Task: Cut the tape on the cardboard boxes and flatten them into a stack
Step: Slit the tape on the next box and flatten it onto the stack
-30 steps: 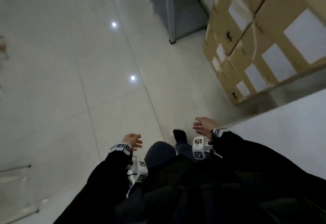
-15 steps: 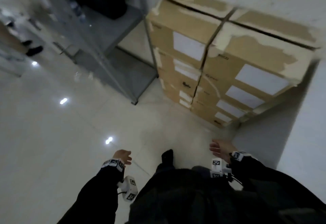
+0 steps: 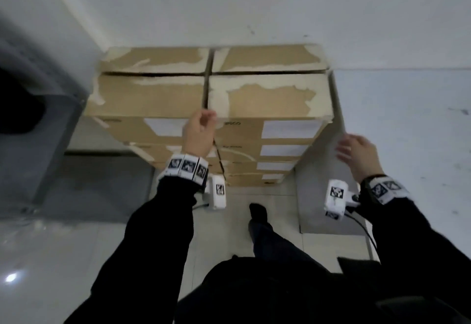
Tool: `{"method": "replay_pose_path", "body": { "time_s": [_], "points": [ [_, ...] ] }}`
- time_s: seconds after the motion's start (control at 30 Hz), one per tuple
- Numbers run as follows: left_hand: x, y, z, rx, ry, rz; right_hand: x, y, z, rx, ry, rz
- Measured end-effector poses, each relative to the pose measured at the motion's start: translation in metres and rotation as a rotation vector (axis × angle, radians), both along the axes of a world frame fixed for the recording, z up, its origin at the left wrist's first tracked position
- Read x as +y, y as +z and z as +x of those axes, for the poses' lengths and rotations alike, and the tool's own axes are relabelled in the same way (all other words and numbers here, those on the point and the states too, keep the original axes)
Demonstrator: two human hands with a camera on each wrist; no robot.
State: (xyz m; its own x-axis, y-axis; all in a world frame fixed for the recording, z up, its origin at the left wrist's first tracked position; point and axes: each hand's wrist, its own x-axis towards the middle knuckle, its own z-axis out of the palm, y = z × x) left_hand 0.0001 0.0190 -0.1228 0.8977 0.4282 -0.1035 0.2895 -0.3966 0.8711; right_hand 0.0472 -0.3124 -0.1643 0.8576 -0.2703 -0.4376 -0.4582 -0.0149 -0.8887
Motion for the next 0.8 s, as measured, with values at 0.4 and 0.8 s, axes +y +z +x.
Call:
{"method": "replay_pose_path", "body": {
  "time_s": [0.4,0.8],
  "points": [
    [-0.016,0.012,0.16,0.5,0.17,0.289,0.048,0.003,0.158,0.117,0.356,-0.287],
    [-0.008,0.005,0.173,0.551,0.152,0.134,0.03,0.003,0.161,0.068,0.43,-0.233]
  ]
}}
